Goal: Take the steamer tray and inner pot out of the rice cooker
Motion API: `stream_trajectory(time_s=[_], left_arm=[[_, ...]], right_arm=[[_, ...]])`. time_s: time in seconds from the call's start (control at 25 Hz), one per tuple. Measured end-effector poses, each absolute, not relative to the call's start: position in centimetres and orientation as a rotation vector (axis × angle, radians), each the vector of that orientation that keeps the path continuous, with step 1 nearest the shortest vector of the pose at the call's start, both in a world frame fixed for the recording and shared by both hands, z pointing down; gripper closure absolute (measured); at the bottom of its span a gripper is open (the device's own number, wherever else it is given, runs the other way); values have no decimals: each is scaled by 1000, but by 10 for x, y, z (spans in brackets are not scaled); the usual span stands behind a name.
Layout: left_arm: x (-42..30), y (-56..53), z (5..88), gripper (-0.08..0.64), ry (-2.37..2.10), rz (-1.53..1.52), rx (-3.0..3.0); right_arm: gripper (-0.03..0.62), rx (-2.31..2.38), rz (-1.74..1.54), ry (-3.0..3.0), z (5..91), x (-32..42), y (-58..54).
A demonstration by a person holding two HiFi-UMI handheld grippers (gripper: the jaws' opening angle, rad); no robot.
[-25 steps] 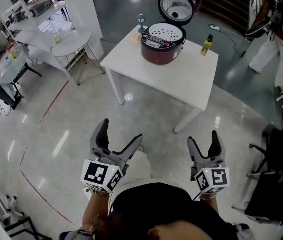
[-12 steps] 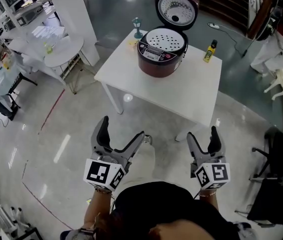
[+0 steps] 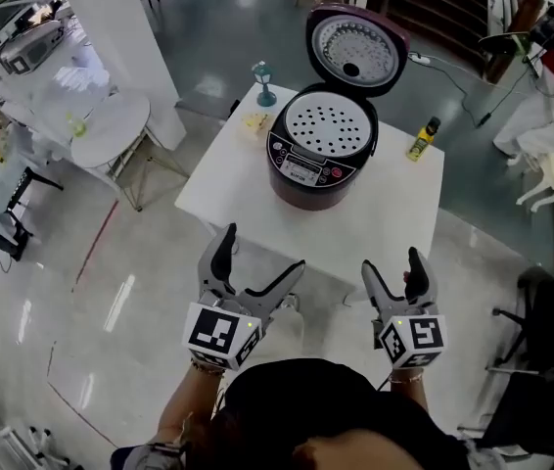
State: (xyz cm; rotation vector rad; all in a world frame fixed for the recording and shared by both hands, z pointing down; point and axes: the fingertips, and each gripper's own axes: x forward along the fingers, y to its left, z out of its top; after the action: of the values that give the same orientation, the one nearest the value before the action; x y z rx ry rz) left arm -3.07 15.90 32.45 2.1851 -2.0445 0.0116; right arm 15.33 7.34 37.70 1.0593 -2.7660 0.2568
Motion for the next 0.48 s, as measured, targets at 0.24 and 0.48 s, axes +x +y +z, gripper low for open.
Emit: stream_trajectory(time_s=[0.24, 0.48], left_arm=[[-75, 93, 330, 75, -2042, 35, 2185], [-107, 40, 343, 75, -2031, 114, 2155]], right_arm=[[193, 1057, 288, -2774, 381, 103, 3], [193, 1068, 273, -2730, 390, 73, -51]])
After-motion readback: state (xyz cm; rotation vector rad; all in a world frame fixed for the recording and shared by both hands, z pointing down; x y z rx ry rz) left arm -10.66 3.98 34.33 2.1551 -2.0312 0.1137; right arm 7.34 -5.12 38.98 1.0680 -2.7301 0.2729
